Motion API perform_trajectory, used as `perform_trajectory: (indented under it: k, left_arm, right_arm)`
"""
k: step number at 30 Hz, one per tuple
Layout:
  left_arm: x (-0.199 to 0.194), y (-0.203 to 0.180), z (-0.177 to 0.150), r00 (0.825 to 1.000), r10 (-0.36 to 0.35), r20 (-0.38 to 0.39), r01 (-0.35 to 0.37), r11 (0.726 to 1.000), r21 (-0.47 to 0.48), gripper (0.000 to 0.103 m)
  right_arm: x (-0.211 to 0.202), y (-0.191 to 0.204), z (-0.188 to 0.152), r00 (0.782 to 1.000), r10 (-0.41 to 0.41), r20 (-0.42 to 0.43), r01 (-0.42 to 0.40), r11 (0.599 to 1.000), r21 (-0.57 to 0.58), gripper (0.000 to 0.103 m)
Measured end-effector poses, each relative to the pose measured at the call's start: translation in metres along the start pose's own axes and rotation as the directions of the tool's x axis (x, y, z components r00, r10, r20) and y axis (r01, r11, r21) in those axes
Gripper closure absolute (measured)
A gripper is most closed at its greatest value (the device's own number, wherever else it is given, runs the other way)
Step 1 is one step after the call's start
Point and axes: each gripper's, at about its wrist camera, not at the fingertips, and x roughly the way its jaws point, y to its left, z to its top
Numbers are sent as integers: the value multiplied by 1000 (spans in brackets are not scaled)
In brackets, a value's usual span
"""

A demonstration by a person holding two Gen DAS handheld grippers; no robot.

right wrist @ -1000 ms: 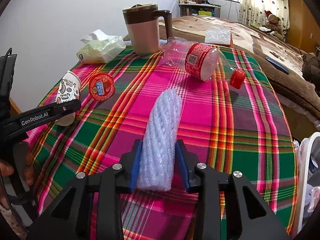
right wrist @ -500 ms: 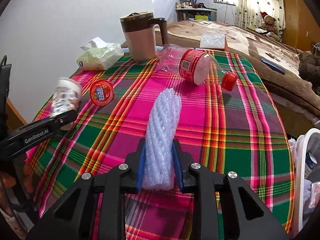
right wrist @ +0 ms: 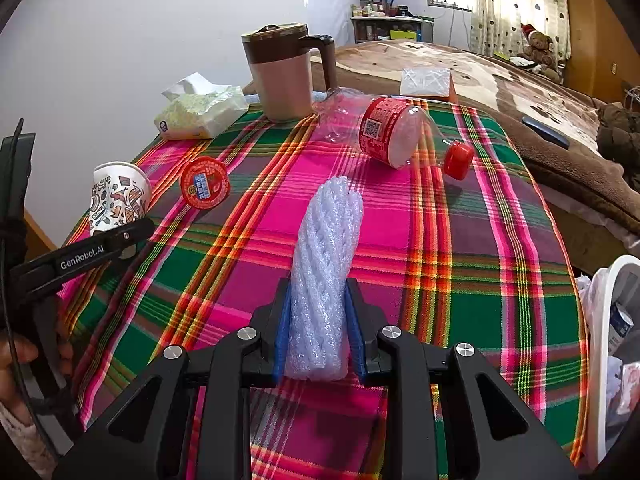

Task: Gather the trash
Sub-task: 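Lift the paper cup with the left tool while the right tool lifts the foam net, then carry the paper cup and foam net with both tools over the white bin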

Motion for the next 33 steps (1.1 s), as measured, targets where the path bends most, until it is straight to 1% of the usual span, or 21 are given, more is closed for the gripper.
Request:
perform_trajectory:
  k: [2,3,5,13,18,26,33]
  left_arm:
    - [-2,1,0,1000,-8,9,8,1000,-2,60]
    - [-4,0,0,1000,-7,18,7,1000,5,65]
    - [-6,-4,-1,1000,-16,25,15,1000,27,65]
    - [-19,-17,-5,998,-48,50,45,997,63,65]
    - [-33,-34,-9,995,-66,71,58,992,113,65]
    - [-53,-65,-15,987,-140,82,123,974,188,65]
    - [-68,-96,-23,975,-207,85,180,951,250,65]
  right_arm:
    - [0,-1,0,1000,1,-1,-1,1000,2,77]
    - [0,-1,0,1000,1,-2,-1,1000,3,77]
    - [0,-1,0,1000,0,0,0,1000,3,77]
    - [-9,-2,-2,1000,4,30,-3,1000,-4,77]
    - [-18,-6,-2,999,1,51,-1,1000,3,77]
    - [-43,-23,-3,995,-22,102,19,999,36,77]
    - [-69,-46,-8,988,-74,137,64,995,77,77]
